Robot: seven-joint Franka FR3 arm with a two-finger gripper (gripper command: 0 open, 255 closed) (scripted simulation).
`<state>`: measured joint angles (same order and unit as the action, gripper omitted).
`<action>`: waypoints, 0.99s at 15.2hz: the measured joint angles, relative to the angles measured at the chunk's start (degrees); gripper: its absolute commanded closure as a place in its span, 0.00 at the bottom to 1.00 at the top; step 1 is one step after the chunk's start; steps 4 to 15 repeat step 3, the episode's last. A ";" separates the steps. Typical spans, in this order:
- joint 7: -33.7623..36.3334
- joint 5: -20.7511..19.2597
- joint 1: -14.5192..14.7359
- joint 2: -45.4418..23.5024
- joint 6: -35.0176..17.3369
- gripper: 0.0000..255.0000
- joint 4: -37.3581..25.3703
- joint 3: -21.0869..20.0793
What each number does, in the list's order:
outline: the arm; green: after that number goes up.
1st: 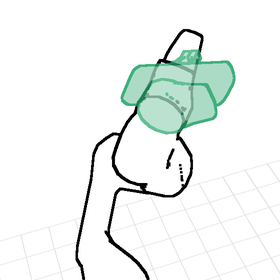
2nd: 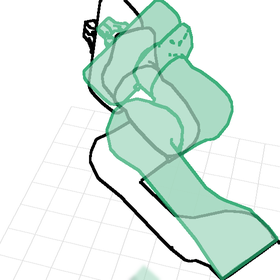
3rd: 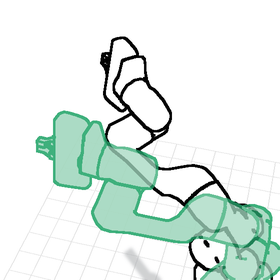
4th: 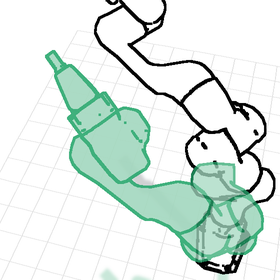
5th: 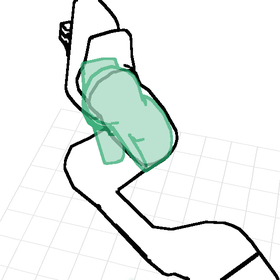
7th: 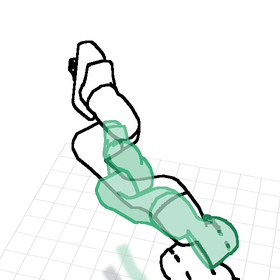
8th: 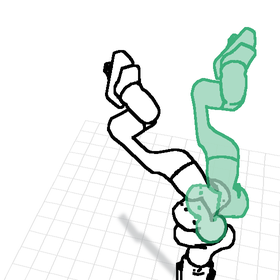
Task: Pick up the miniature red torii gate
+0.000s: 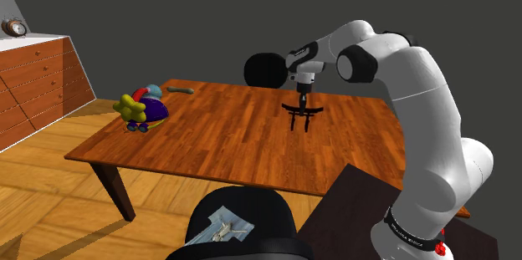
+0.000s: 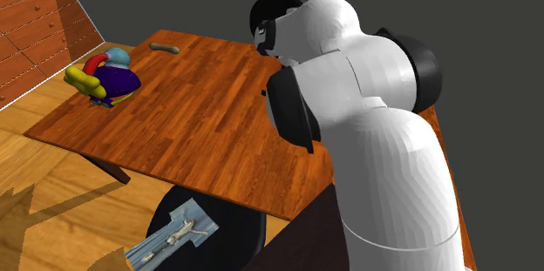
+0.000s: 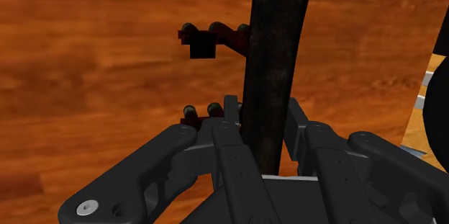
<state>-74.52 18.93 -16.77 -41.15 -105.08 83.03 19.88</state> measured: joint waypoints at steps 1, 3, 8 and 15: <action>0.08 -0.12 0.01 0.33 0.53 1.00 -0.21 0.08; 0.26 -0.32 0.00 0.82 1.46 1.00 -0.70 0.21; 0.26 -0.32 0.00 0.82 1.46 1.00 -0.70 0.21; 0.26 -0.32 0.00 0.82 1.46 1.00 -0.70 0.21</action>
